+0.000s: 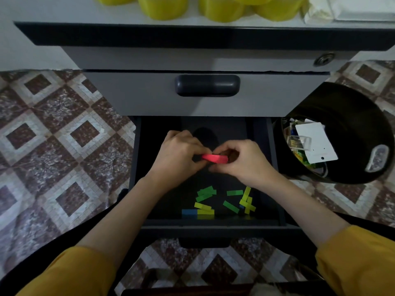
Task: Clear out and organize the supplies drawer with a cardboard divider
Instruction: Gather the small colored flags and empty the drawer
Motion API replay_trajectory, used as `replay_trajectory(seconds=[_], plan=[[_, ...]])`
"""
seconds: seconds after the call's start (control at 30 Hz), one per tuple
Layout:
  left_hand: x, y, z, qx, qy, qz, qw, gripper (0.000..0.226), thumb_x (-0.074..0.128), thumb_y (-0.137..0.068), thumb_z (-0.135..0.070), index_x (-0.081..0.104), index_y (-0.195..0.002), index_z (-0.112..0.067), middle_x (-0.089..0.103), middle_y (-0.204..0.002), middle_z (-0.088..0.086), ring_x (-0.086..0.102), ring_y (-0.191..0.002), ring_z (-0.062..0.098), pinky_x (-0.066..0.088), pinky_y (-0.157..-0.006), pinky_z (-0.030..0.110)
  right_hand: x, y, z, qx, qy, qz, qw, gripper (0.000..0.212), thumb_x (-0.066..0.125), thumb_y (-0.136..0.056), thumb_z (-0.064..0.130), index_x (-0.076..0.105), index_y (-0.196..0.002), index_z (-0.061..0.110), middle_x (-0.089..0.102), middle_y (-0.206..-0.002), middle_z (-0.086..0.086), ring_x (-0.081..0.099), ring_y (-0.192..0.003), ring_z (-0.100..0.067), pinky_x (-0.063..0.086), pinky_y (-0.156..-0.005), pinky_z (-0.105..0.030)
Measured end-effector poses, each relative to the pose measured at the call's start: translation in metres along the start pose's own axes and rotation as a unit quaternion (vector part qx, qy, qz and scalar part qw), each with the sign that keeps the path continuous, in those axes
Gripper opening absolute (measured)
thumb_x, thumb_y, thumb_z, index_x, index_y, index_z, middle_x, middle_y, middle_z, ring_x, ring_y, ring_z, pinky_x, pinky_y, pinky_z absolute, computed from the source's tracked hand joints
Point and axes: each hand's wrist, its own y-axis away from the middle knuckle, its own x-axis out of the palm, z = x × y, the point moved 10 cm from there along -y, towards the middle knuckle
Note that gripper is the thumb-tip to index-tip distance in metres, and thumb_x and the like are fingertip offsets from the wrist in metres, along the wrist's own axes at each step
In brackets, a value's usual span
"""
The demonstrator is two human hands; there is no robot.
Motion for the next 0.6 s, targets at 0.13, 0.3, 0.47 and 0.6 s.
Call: replay_trajectory(seconds=[0.13, 0.3, 0.47, 0.6], plan=[[0.001, 0.000, -0.001, -0.010, 0.010, 0.012, 1.000, 0.018, 0.073, -0.063, -0.027, 0.076, -0.079, -0.019, 0.070, -0.070, -0.004, 0.064, -0.070, 0.022, 0.038, -0.072, 0.035, -0.006, 0.003, 0.015, -0.078, 0.140, -0.057, 0.985, 0.021, 0.071, -0.080, 0.021, 0.073, -0.099, 0.011, 0.064, -0.086, 0.002, 0.059, -0.078, -0.014, 0.050, -0.074, -0.030], [0.002, 0.000, -0.003, -0.001, -0.023, 0.010, 1.000, 0.026, 0.070, -0.059, -0.034, 0.076, -0.079, -0.019, 0.069, -0.068, -0.004, 0.064, -0.066, 0.022, 0.046, -0.070, 0.037, -0.006, 0.005, 0.023, -0.126, 0.177, -0.066, 0.974, 0.020, 0.071, -0.082, 0.022, 0.075, -0.098, 0.012, 0.067, -0.085, -0.003, 0.061, -0.075, -0.019, 0.051, -0.071, -0.040], [0.001, 0.001, -0.008, 0.019, -0.051, -0.004, 0.999, 0.022, 0.070, -0.060, -0.033, 0.076, -0.075, -0.019, 0.067, -0.064, -0.003, 0.063, -0.064, 0.023, 0.046, -0.066, 0.034, -0.003, 0.005, 0.027, -0.124, 0.206, -0.050, 0.969, 0.022, 0.067, -0.085, 0.027, 0.073, -0.102, 0.015, 0.065, -0.090, -0.002, 0.061, -0.080, -0.020, 0.051, -0.074, -0.040], [0.002, 0.001, -0.006, 0.008, -0.039, 0.004, 0.999, 0.019, 0.084, -0.058, -0.021, 0.076, -0.075, -0.017, 0.066, -0.063, 0.001, 0.062, -0.063, 0.025, 0.045, -0.064, 0.035, 0.004, 0.004, 0.023, -0.103, 0.265, -0.017, 0.959, 0.024, 0.061, -0.088, 0.029, 0.070, -0.108, 0.017, 0.058, -0.095, 0.001, 0.059, -0.086, -0.018, 0.049, -0.078, -0.036]])
